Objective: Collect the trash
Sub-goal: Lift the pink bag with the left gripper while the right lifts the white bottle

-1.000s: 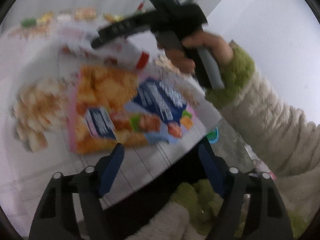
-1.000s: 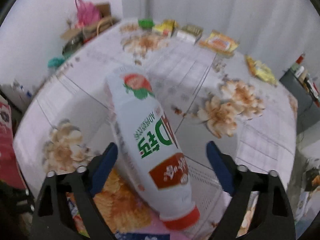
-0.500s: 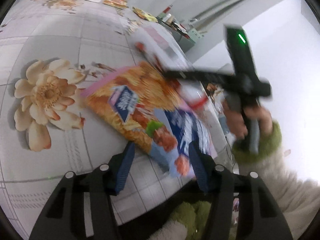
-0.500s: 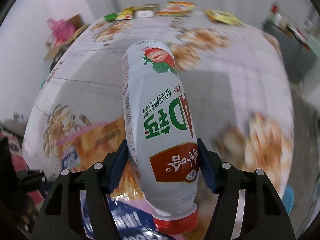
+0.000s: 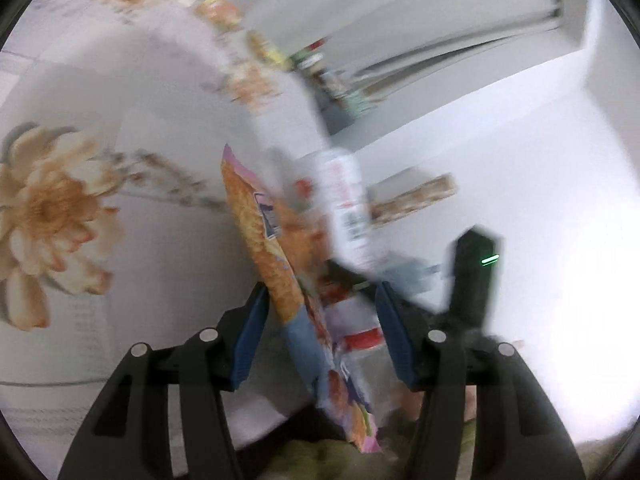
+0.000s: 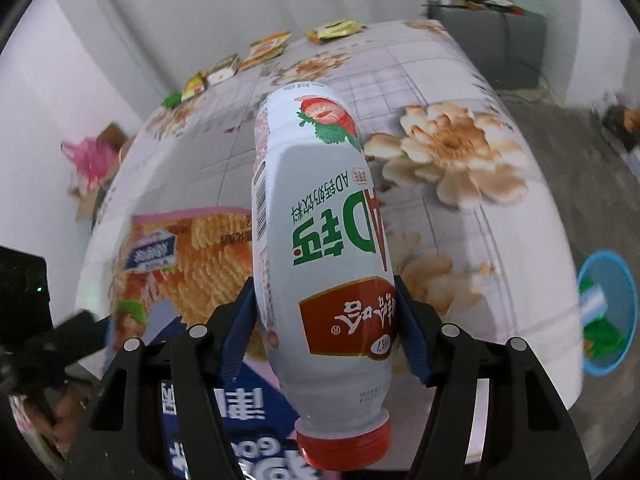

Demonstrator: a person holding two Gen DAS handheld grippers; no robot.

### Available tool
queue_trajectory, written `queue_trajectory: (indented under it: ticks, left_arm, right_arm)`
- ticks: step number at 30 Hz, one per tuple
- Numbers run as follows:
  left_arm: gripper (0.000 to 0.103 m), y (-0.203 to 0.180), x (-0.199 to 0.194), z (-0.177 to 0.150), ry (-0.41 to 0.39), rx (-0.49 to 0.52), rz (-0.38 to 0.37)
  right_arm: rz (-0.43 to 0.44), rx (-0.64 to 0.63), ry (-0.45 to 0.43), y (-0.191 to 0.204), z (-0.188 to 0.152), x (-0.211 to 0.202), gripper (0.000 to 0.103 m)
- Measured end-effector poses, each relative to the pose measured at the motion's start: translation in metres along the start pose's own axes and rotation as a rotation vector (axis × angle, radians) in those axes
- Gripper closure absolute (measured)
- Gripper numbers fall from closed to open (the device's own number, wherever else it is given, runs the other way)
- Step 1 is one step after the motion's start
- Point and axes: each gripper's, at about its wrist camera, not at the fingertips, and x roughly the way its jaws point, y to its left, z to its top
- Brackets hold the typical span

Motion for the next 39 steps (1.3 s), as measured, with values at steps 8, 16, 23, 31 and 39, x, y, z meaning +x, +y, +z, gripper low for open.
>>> queue_trajectory:
  ticks: [8,16,23,31,39]
  left_arm:
    - [0.054,-0.012,0.012,-0.021,0.037,0.023,0.016]
    - [0.091,-0.013,0.018,-0.012,0.062,0.141,0.228]
    - [0.092,-0.036,0.041,0.002,0.085,0.35,0.395]
    - [0.092,-0.047,0.065,-0.001,0.116,0.507,0.525]
    - [0.092,-0.055,0.07,-0.007,0.115,0.582,0.586]
  right_arm:
    - [0.021,0.0,-0.015,0.01,-0.016,-0.006,0.043]
    - [0.078,0.095,0.006,-0.016,-0.019,-0.014,0.043]
    - [0.083,0.158,0.024,-0.042,-0.026,-0.03,0.041]
    - [0.062,0.159,0.032,-0.045,-0.018,-0.032,0.024]
    - [0.027,0.164,0.03,-0.052,-0.01,-0.028,0.023]
